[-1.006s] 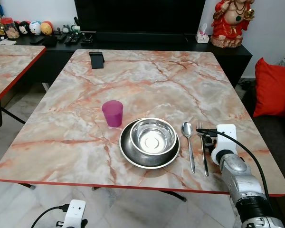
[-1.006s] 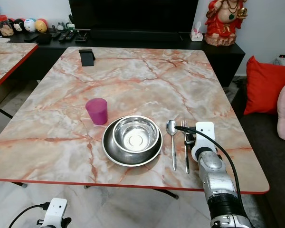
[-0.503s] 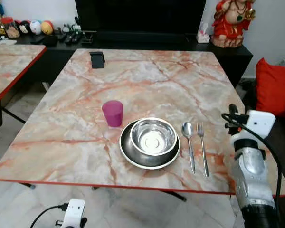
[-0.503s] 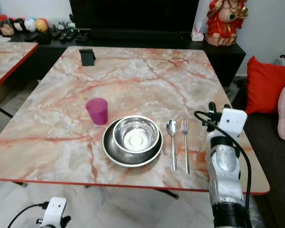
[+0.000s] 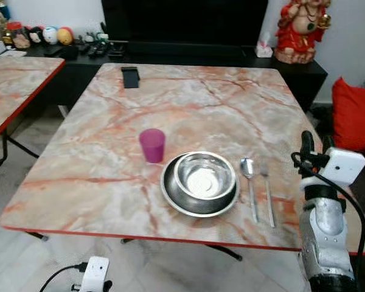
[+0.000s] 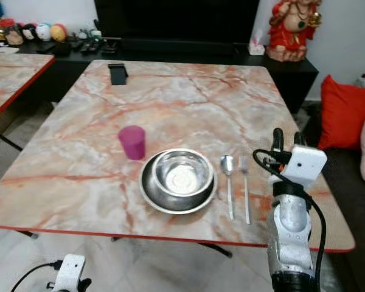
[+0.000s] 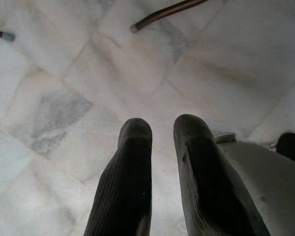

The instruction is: Setting the table

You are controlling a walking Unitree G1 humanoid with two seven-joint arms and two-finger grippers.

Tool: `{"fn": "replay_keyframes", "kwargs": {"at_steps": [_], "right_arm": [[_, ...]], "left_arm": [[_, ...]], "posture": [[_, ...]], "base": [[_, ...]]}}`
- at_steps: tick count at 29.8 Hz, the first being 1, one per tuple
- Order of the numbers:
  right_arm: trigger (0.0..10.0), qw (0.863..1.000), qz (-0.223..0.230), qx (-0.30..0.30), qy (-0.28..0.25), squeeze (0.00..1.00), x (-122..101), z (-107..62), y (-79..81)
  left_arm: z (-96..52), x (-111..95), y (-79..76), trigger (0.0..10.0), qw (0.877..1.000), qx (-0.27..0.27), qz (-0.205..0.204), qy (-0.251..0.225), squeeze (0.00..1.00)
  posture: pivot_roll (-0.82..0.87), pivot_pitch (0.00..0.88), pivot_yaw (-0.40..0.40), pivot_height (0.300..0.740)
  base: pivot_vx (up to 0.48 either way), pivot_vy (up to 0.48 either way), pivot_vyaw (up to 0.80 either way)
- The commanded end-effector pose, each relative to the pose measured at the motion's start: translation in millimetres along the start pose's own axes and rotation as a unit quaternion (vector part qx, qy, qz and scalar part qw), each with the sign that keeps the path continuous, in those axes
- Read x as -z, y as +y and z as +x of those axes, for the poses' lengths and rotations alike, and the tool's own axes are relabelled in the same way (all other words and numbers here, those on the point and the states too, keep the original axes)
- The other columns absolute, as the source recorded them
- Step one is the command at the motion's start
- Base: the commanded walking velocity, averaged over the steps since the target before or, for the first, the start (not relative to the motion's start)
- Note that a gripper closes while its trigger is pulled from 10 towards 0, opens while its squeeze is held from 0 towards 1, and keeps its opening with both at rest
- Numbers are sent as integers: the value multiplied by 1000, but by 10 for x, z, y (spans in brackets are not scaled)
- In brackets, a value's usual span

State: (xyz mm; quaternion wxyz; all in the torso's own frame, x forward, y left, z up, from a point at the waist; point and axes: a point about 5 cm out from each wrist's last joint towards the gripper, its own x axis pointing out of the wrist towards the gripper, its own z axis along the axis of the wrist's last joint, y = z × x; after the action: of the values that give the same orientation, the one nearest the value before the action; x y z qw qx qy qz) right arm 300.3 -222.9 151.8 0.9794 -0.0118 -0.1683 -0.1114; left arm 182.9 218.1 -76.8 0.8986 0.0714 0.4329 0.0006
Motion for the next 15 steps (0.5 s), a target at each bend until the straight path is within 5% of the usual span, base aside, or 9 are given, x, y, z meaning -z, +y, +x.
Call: {"fn": "replay_keyframes", "kwargs": {"at_steps": [1,12,15], "right_arm": [[10000,1000,-3,-13,-19,0,-72,24,66],[10000,999,-9,-25,-28,0,-99,21,118],[10000,999,-15,-36,-32,0,-110,28,154]], "left_arm": [[-12,41,38,10000,1000,-6,-1,8,0],[-14,45,49,10000,1000,-6,0,8,0],[-11,33,48,10000,1000,-6,0,7,0]], "posture": [[10,0,-11,740],[9,0,-9,740],[10,0,-10,740]], "base": [[0,480,0],[0,480,0],[0,476,794]]}}
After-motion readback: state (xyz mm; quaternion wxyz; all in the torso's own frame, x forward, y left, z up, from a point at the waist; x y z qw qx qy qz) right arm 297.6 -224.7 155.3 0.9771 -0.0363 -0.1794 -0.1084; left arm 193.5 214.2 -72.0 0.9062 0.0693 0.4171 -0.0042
